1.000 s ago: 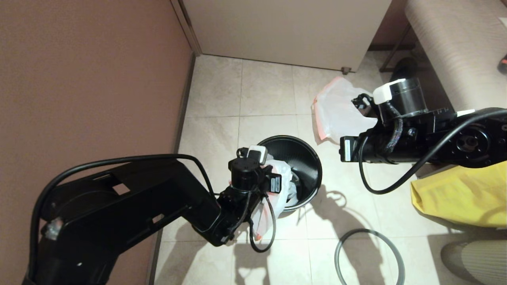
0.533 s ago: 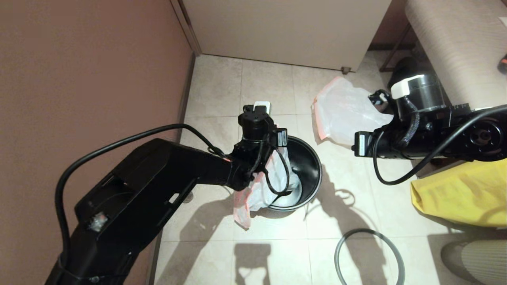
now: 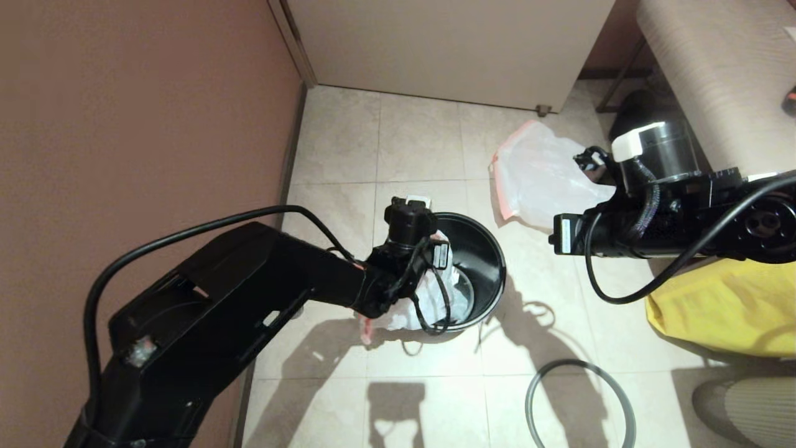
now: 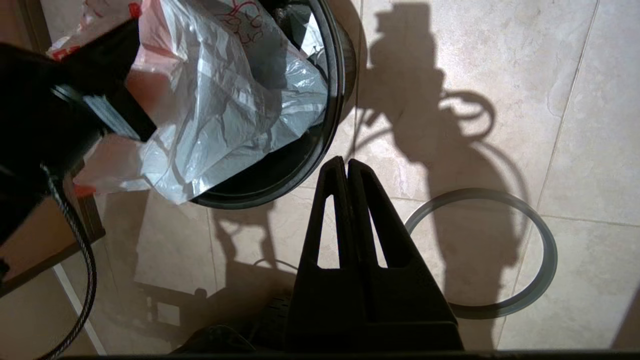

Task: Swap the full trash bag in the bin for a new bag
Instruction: Put the new garbage bag on the trash can

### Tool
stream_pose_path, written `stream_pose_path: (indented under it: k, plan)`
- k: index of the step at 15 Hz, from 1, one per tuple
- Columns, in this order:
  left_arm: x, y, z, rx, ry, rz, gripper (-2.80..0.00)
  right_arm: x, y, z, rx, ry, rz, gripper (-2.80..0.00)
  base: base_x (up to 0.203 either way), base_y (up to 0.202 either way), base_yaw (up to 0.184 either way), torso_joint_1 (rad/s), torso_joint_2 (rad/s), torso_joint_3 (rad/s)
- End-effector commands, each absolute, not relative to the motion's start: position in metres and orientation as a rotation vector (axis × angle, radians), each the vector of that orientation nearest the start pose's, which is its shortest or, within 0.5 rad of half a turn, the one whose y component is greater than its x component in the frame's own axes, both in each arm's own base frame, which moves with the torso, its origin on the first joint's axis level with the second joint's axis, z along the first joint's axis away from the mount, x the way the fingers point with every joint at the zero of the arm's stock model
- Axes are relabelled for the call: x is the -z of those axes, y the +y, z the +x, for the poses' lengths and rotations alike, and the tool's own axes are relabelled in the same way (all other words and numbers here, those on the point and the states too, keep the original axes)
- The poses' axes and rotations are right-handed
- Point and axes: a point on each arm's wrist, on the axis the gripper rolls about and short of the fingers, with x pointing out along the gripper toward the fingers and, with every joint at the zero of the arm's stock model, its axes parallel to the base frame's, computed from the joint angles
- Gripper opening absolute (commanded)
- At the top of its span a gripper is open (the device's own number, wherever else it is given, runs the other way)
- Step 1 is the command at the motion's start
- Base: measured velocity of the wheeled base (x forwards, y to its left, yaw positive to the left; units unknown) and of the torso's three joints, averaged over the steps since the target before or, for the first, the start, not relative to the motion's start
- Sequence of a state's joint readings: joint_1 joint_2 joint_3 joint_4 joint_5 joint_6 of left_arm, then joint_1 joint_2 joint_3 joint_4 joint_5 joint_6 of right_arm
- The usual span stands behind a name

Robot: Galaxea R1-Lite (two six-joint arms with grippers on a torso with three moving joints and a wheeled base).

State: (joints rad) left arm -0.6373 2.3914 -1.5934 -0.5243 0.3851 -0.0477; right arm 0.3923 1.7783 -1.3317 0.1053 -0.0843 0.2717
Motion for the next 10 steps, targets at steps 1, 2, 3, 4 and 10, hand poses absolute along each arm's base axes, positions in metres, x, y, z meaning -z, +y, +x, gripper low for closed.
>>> stream_pose_path:
  k: [1, 2, 3, 4, 10]
  plan:
    - [-0.119, -0.271, 0.371, 0.250, 0.263, 0.102, -2.80, -0.235, 0.128, 0.310, -0.227, 0.571, 0.131, -2.80, 0.000, 0.000, 0.000, 0.000, 0.00, 0.000]
    - [-0.125, -0.265, 0.361, 0.252, 0.264, 0.103, -2.80, -0.235, 0.128, 0.308, -0.226, 0.571, 0.131, -2.80, 0.000, 0.000, 0.000, 0.000, 0.00, 0.000]
    - [-0.131, -0.260, 0.352, 0.251, 0.265, 0.101, -2.80, -0.236, 0.127, 0.307, -0.226, 0.570, 0.131, -2.80, 0.000, 0.000, 0.000, 0.000, 0.00, 0.000]
    - [-0.137, -0.254, 0.345, 0.248, 0.266, 0.101, -2.80, -0.235, 0.128, 0.304, -0.231, 0.571, 0.129, -2.80, 0.000, 0.000, 0.000, 0.000, 0.00, 0.000]
    - [-0.148, -0.205, 0.315, 0.153, 0.328, 0.133, -2.80, -0.222, 0.156, 0.301, -0.258, 0.602, 0.082, -2.80, 0.000, 0.000, 0.000, 0.000, 0.00, 0.000]
